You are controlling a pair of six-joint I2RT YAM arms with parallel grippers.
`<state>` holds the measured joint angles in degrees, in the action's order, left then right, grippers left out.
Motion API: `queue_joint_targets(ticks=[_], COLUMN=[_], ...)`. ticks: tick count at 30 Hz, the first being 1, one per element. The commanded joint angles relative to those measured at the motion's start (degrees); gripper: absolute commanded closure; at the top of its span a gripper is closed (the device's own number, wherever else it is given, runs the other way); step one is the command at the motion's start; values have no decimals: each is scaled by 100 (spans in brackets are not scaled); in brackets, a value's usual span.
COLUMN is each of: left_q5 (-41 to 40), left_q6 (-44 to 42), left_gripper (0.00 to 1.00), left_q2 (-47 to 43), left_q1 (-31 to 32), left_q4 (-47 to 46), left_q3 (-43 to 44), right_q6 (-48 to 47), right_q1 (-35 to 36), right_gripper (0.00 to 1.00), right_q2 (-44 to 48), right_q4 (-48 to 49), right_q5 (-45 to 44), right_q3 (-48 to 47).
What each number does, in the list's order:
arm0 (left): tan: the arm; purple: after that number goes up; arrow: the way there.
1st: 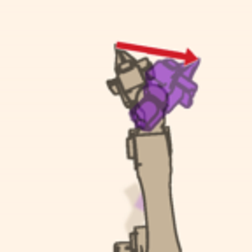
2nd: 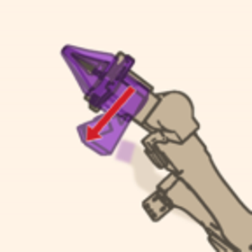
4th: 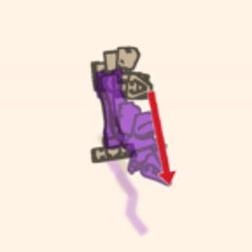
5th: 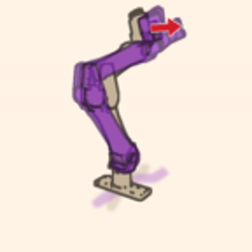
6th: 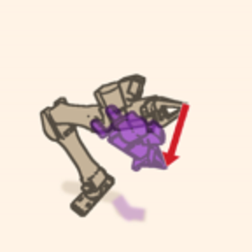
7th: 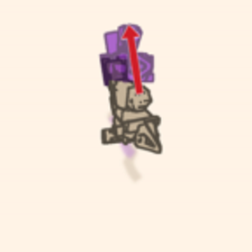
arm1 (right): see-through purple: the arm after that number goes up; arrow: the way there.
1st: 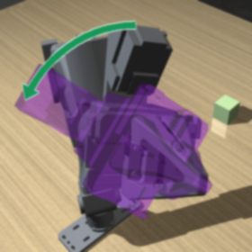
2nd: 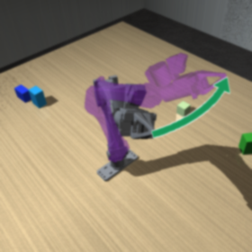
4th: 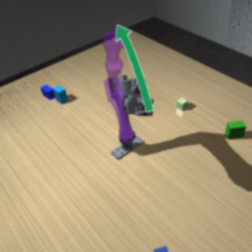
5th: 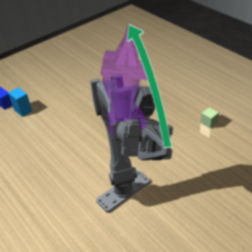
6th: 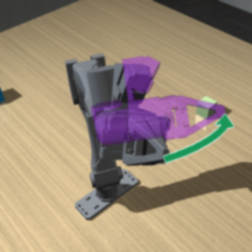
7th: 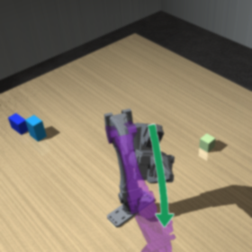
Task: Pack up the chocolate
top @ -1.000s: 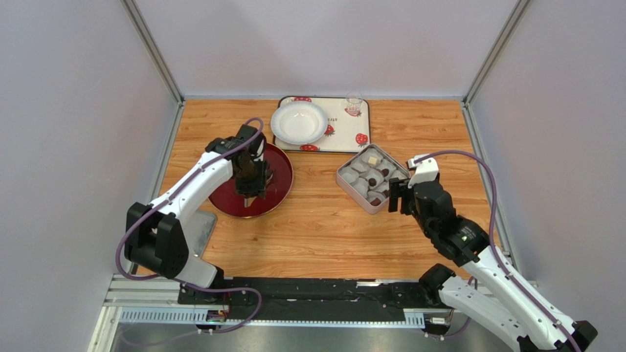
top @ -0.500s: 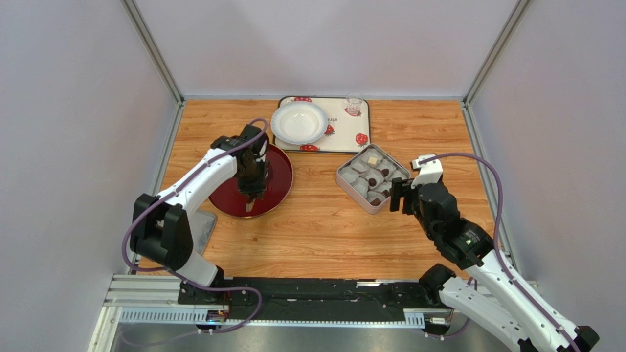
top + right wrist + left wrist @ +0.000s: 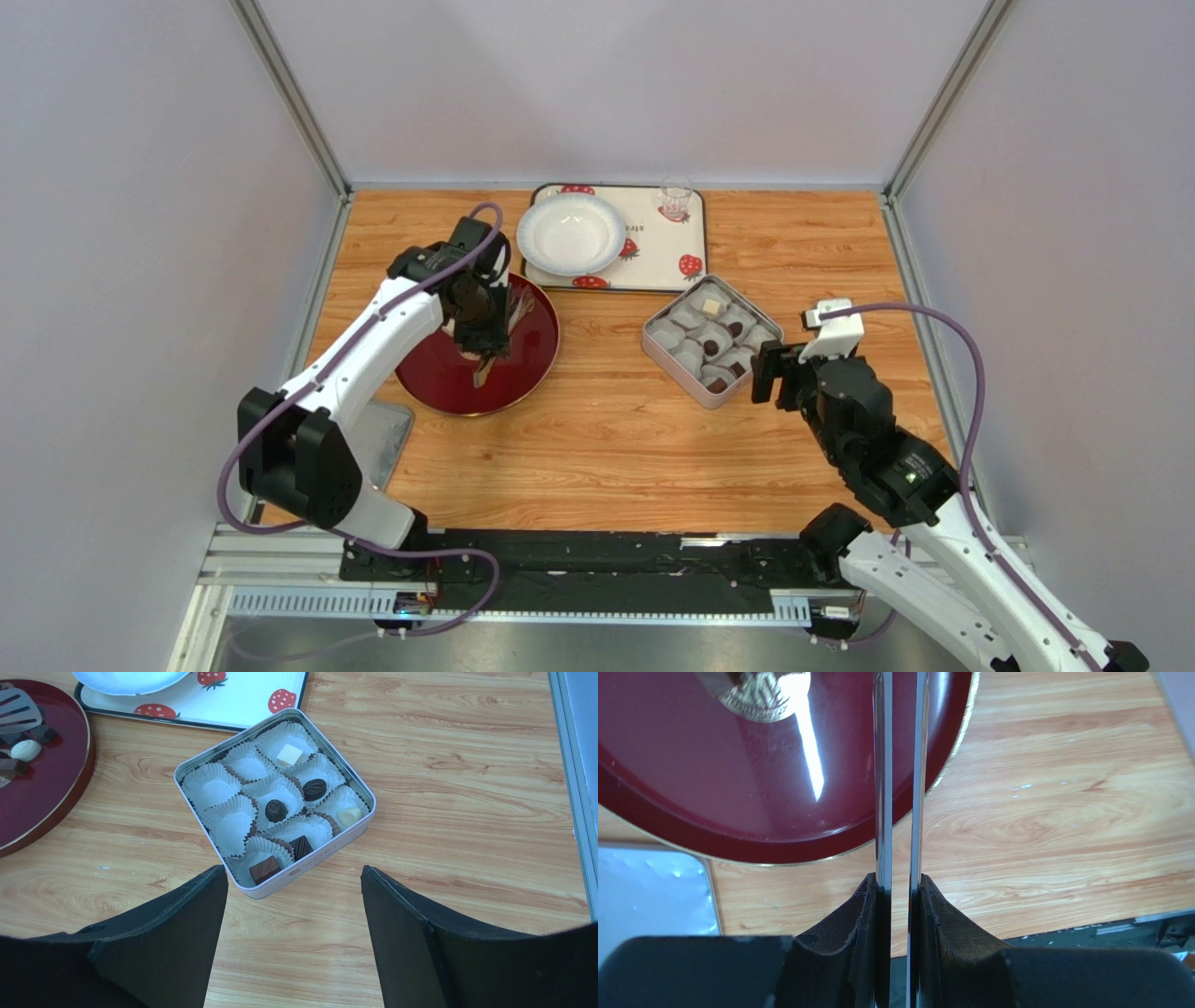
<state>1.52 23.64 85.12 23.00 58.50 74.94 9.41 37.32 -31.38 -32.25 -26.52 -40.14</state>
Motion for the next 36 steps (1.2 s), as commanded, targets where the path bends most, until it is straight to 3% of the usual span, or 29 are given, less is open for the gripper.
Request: queue_joint_targets(ticks=[1, 19, 36], left_q5=[191, 490, 455], left_q6=[-131, -369, -377], left_gripper=[76, 74, 73], left_q2=[-128, 2129, 3089], left_q1=[423, 2146, 2375], left_q4=[-32, 144, 417], left_q3=[591, 3447, 4090], right_q6=[96, 184, 202], right_q1=[12, 12, 12], right_gripper=[26, 26, 26], right_q2=[228, 606, 659], right_q4=[298, 281, 263], right_q5=[-151, -248, -248], right_q3=[-20, -11, -20])
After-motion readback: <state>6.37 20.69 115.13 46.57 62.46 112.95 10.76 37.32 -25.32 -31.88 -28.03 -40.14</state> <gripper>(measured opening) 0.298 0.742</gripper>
